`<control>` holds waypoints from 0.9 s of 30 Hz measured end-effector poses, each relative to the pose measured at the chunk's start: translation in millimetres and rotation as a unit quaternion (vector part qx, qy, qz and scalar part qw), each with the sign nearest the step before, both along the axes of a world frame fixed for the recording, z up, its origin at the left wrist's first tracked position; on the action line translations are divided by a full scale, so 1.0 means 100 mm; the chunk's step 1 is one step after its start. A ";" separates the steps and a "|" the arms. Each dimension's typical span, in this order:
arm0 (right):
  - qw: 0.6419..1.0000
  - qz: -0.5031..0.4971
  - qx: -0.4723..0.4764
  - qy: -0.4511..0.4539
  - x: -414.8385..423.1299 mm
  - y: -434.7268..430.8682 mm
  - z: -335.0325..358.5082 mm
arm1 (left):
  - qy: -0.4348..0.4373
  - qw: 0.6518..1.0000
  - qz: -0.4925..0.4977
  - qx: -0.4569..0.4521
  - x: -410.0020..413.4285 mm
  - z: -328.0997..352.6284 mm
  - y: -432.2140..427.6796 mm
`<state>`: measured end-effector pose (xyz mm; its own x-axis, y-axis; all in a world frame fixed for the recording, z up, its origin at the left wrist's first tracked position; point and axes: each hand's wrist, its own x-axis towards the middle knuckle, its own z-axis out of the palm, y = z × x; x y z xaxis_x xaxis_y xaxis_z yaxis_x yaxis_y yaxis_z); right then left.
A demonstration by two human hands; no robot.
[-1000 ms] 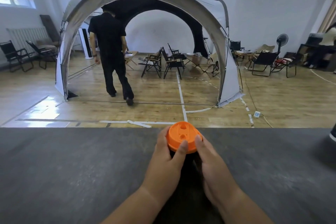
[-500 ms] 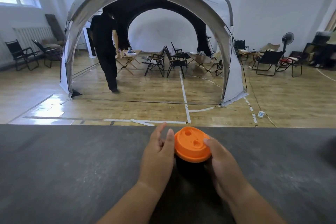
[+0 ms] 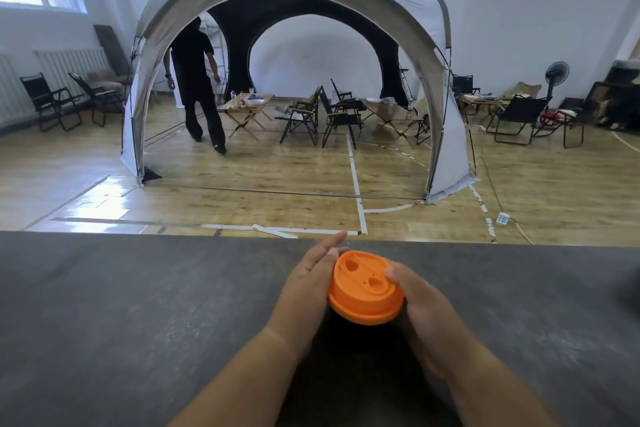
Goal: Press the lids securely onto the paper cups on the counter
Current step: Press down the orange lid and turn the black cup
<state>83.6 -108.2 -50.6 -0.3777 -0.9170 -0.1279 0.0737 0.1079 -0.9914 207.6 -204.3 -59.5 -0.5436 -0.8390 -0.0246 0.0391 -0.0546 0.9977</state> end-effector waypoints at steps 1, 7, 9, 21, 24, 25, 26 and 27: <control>1.000 -0.008 -0.013 0.018 0.02 0.00 0.01 | 0.001 1.000 -0.002 -0.006 0.00 -0.01 0.02; 0.985 -0.082 -0.108 0.109 0.00 0.01 -0.05 | 0.000 0.997 -0.037 -0.075 -0.04 -0.05 0.16; 0.987 -0.036 -0.084 0.130 0.01 0.01 -0.07 | 0.008 0.995 -0.047 -0.086 -0.05 -0.05 0.17; 0.980 -0.045 -0.082 0.177 -0.03 0.00 -0.09 | 0.001 0.996 0.012 -0.090 -0.01 -0.04 0.08; 0.973 0.017 -0.054 0.224 0.03 0.01 -0.09 | -0.004 0.997 -0.016 -0.071 0.00 -0.03 0.09; 0.972 0.019 -0.048 0.228 0.02 0.01 -0.10 | -0.005 0.997 -0.018 -0.069 -0.01 -0.03 0.09; 0.973 0.019 -0.044 0.225 0.01 0.01 -0.10 | -0.006 0.997 -0.016 -0.070 -0.01 -0.04 0.09; 0.974 0.019 -0.045 0.221 -0.01 0.01 -0.11 | -0.007 0.997 -0.013 -0.072 -0.01 -0.05 0.09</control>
<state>82.8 -107.5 -61.4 -0.3436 -0.9313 0.1210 -0.3640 0.0133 -0.9313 206.9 -194.9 -64.8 -0.5653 -0.8202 0.0875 0.0263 0.0881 0.9958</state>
